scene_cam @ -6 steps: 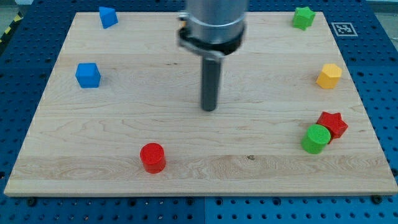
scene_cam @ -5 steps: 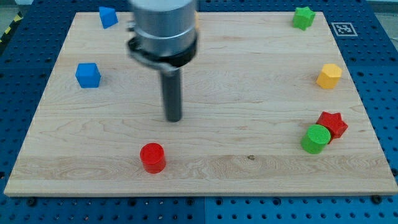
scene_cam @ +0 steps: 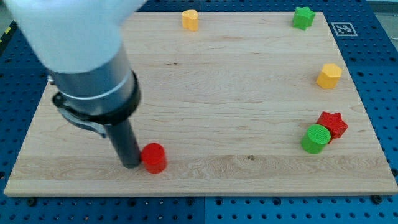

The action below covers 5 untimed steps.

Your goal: Slide the red circle to the green circle and red star

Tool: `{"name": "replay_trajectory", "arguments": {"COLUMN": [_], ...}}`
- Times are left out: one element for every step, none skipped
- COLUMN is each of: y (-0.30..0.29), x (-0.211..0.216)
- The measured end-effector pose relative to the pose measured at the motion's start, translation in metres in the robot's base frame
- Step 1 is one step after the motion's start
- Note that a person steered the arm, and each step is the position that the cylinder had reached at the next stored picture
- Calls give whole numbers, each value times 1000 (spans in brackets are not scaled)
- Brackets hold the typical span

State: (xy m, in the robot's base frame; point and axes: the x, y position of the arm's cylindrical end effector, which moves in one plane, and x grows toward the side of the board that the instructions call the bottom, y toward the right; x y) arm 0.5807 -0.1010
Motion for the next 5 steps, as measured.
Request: {"name": "replay_trajectory", "arguments": {"y": [38, 72, 109, 145, 183], "x": [0, 2, 6, 7, 10]}}
